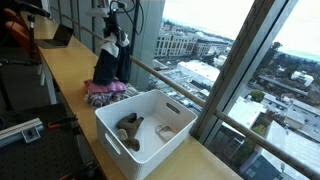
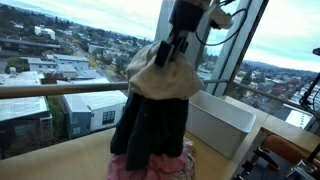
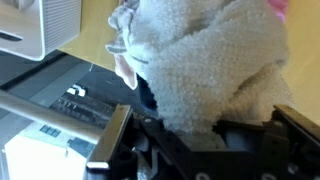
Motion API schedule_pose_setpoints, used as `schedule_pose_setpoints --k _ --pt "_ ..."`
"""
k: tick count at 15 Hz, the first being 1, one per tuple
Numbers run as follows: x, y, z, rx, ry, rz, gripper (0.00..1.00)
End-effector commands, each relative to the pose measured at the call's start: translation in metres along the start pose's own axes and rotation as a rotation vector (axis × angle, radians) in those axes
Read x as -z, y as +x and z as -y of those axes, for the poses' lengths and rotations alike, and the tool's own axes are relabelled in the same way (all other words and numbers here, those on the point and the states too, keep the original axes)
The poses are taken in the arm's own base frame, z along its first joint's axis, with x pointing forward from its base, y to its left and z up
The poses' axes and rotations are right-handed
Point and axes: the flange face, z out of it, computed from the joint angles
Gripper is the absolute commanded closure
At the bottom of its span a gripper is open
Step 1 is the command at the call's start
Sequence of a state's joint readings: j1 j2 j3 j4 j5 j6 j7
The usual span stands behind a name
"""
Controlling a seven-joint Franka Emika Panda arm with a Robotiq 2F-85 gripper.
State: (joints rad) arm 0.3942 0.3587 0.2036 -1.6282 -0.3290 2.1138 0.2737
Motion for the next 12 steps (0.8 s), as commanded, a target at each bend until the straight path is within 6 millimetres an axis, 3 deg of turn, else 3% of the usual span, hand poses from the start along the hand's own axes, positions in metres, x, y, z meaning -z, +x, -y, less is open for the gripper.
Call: schedule_pose_setpoints --k 1,4,7,8,9,12 --pt "-0.071 -0.018 -0.019 -0.012 0.011 0.093 1.00" --pt "-0.141 -0.042 -0.017 -0.006 0.014 0.196 1.00" --pt "-0.185 -0.066 -0.004 0.020 0.010 0.277 1.00" --pt "-0.190 -0.070 -0.005 0.022 0.010 0.295 0.75" --pt "-0.192 -0.073 -0.007 0.024 0.012 0.307 0.73" --pt "-0.168 -0.069 -0.034 -0.004 0.005 0.289 0.52"
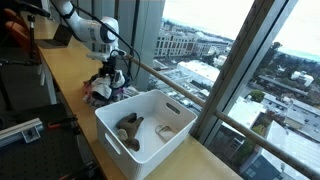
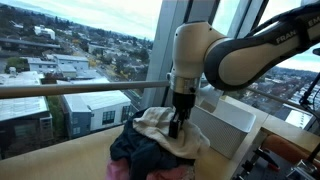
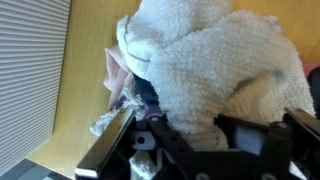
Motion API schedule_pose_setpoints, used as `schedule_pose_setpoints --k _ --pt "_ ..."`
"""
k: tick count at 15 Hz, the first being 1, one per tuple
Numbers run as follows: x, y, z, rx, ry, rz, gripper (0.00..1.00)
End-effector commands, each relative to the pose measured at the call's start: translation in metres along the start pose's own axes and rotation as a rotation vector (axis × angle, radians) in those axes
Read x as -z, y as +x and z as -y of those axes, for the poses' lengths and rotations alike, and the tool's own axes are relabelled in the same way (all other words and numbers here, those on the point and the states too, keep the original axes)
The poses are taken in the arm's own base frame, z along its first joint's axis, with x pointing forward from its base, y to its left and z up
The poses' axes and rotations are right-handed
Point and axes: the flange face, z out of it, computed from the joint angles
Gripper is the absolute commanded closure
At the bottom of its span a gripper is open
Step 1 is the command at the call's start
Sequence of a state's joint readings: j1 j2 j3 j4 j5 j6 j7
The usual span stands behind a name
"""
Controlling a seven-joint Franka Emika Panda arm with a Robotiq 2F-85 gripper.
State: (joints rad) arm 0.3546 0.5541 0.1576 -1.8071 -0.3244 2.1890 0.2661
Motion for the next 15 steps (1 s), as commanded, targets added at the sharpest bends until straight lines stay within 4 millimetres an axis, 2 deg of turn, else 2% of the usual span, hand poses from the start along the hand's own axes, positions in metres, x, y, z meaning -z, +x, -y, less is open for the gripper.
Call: schedule_pose_setpoints --k 1,2,3,5,7,8,10,12,13,15 --pt "0.045 -0.010 -0.040 -0.030 0.005 -0.037 0.45" --pt "0.056 -0.011 -0.051 -0.045 0.003 -0.054 0.37" --pt "0.075 -0.016 -0.070 -0.065 0.001 -0.078 0.31" --pt "0.096 -0.024 -0.110 -0.109 -0.012 -0.114 0.16" --pt "0.102 -0.034 -0.154 -0.161 -0.022 -0.133 0.02" --pt "0.101 -0.040 -0.176 -0.186 -0.026 -0.136 0.00" --pt "0.083 -0.058 -0.221 -0.236 -0.020 -0.120 0.00" --pt "0.057 -0.074 -0.257 -0.274 -0.010 -0.096 0.00" --pt "0.037 -0.084 -0.276 -0.291 0.003 -0.078 0.00" --pt "0.003 -0.100 -0.300 -0.320 0.024 -0.055 0.00"
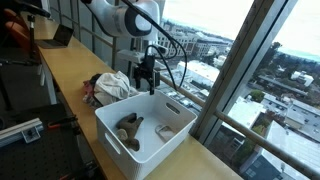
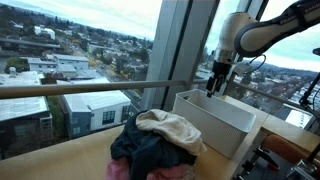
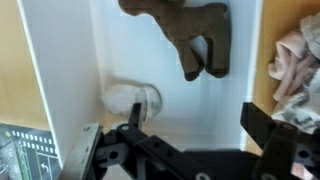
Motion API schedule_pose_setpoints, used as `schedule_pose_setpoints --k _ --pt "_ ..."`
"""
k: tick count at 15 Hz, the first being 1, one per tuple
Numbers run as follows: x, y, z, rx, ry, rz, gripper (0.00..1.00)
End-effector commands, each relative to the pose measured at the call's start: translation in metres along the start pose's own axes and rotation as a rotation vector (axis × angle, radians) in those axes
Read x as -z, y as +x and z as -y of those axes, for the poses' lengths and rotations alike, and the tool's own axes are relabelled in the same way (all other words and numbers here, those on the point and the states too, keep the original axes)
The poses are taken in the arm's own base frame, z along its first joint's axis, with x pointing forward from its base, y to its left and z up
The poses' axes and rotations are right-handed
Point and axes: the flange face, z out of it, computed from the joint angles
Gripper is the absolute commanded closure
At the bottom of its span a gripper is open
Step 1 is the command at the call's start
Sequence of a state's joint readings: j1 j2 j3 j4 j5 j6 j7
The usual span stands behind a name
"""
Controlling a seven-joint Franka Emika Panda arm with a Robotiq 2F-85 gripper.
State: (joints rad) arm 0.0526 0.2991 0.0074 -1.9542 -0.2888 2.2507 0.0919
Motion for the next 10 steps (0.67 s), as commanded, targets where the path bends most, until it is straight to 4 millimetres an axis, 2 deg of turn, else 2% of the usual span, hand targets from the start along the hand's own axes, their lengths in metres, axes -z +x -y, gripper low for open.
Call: schedule_pose_setpoints --k 1,4,10 --pt "-0.051 -0.020 -0.045 -0.036 0.052 0.031 0.00" --pt "-0.099 -0.033 -0.065 -0.056 0.096 0.070 0.00" --pt "-0.171 -0.033 -0.054 -0.035 0.172 0.127 0.00"
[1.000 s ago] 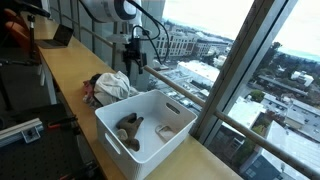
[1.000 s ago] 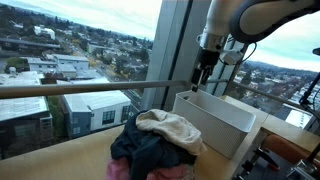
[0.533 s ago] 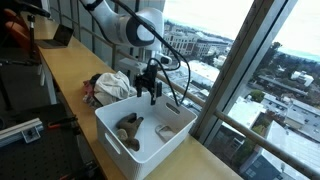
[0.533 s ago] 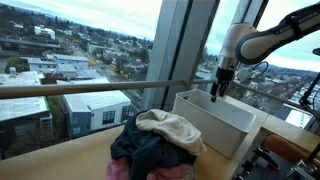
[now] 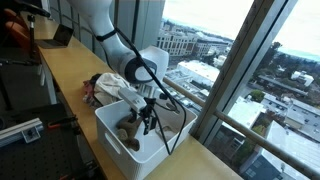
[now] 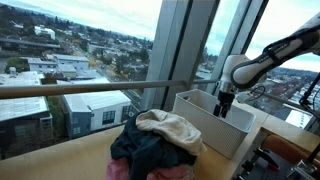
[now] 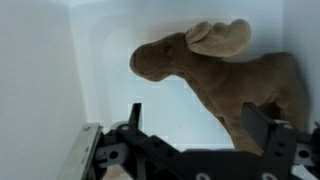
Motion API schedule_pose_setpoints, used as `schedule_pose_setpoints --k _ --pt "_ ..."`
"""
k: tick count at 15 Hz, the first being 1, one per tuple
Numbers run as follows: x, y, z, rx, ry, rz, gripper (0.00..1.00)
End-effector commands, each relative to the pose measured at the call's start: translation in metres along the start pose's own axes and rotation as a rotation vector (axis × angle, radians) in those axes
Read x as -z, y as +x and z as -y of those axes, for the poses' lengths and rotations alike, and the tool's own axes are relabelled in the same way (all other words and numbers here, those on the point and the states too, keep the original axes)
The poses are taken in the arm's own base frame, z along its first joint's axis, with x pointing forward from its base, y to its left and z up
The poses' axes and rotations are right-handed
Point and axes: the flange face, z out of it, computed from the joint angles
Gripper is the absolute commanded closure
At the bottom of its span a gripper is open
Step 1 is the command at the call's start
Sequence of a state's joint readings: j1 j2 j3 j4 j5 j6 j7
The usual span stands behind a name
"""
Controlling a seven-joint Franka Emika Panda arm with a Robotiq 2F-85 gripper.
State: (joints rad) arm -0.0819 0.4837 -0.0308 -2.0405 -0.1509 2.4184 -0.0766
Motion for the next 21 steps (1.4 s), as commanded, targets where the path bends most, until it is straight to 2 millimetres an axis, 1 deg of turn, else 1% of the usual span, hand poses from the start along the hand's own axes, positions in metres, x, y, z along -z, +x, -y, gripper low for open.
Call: schedule_pose_setpoints --k 1,7,8,9,10,11,14,18,19,21 --pt "-0.030 0.012 0.004 0.022 0.047 0.015 0.00" --pt "-0.075 0.026 0.011 0.036 0.090 0.075 0.00" --pt "-0.081 0.027 0.012 0.036 0.094 0.081 0.25" --pt "-0.085 0.029 0.011 0.034 0.095 0.085 0.26" --pt "-0.088 0.030 0.011 0.033 0.097 0.087 0.32" --pt "-0.090 0.032 0.011 0.031 0.096 0.088 0.42" --pt "-0.077 0.036 0.009 0.023 0.088 0.083 0.63" --pt "-0.050 0.038 0.011 0.022 0.078 0.053 0.95" --pt "-0.044 0.039 0.010 0.022 0.076 0.045 0.99" --pt "-0.023 0.042 0.007 0.017 0.066 0.020 1.00"
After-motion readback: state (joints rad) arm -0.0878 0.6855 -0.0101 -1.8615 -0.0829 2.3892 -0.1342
